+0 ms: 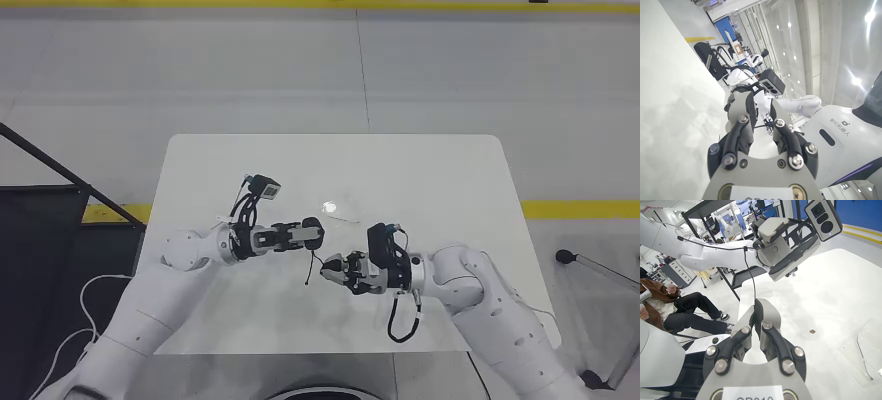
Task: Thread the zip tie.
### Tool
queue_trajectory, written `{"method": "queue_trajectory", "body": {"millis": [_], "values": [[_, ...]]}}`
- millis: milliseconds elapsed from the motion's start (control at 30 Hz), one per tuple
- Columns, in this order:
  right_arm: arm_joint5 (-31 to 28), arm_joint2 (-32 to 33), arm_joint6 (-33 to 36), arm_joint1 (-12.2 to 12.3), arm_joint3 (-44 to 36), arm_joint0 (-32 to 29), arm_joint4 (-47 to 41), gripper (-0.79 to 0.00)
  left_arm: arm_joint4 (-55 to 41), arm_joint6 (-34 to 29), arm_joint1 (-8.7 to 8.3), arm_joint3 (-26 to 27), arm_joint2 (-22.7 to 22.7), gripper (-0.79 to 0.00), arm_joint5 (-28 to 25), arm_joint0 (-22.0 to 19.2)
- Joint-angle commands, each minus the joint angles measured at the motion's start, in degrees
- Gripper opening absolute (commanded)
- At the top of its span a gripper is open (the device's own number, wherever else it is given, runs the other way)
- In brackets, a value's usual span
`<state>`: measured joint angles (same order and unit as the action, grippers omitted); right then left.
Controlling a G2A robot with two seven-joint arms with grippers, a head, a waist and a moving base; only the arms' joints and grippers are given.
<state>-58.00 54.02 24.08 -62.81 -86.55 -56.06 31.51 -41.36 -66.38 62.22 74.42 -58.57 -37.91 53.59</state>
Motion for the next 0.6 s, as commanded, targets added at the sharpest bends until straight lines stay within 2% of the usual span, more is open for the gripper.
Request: {"method": "queue_trajectory", "body": {"millis": [0,567], "values": [[0.00,-0.06,-0.10,0.06,-0.01,0.02,0.02,-0.785,0.01,0.04,0.05,-0.04,0.04,-0.576,-0.03,-0.02],[0.41,0.27,-1.04,0.35,0.27,-0.25,-0.01,-0.785,-0.56,-0.19,-0.06,0.93,-0.82,-0.603,0.19,0.74]]}}
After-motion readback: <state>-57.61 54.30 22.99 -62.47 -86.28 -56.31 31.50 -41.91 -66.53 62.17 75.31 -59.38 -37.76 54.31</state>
